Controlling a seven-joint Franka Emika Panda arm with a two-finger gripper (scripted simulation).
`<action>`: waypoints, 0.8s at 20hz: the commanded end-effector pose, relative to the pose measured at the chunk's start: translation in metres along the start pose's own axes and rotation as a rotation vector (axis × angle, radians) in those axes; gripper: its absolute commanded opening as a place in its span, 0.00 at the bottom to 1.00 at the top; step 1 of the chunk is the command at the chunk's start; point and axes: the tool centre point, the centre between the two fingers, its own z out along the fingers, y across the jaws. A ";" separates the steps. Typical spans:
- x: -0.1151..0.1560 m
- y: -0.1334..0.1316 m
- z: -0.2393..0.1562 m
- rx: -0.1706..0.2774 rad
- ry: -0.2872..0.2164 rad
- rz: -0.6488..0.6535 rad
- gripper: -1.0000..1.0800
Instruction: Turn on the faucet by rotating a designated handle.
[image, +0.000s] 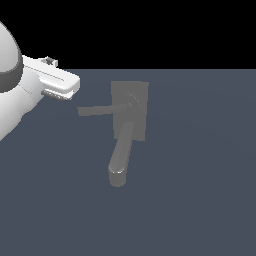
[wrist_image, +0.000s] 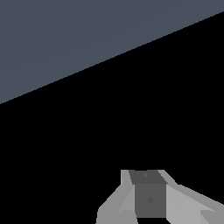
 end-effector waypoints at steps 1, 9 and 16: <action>0.020 -0.016 -0.006 0.004 0.050 -0.044 0.00; 0.052 -0.046 -0.018 0.016 0.135 -0.118 0.00; 0.057 -0.052 -0.020 0.021 0.154 -0.151 0.00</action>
